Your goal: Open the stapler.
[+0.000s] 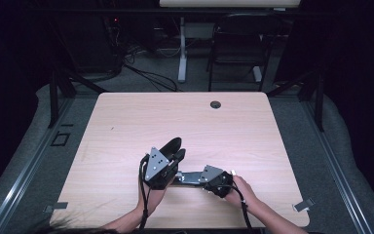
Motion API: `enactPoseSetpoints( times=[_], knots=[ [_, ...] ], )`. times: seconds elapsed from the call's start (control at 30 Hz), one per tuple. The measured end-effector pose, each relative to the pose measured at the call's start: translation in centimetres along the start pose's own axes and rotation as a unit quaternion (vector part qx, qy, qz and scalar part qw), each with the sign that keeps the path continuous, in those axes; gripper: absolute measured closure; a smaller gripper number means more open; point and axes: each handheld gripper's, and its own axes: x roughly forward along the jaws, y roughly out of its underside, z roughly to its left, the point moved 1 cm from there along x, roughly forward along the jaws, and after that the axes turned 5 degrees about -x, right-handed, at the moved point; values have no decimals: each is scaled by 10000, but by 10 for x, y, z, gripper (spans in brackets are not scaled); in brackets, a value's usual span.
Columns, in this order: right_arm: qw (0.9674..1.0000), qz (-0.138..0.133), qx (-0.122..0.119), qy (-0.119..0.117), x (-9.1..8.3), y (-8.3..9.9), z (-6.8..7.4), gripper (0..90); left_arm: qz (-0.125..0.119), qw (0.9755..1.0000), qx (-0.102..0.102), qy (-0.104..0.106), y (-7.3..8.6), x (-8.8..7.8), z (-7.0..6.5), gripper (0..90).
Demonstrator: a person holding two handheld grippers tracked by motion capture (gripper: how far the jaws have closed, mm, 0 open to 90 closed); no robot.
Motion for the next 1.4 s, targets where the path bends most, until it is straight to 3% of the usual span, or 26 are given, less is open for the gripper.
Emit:
enactPoseSetpoints(
  times=[0.2,0.5,1.17,1.4],
  knots=[
    [10000,-2,-8,0,0,0,0,900,-44,10000,17,-65,-2,-2,2,900],
    [10000,-2,-10,28,0,-1,1,900,-51,9993,143,-333,-3,-3,-1,900],
    [10000,32,1,15,0,-1,1,900,-137,9986,18,-515,-7,-14,6,900],
    [10000,3,14,-8,1,0,1,900,-231,9975,-66,-668,-9,-20,12,900]
  ],
)
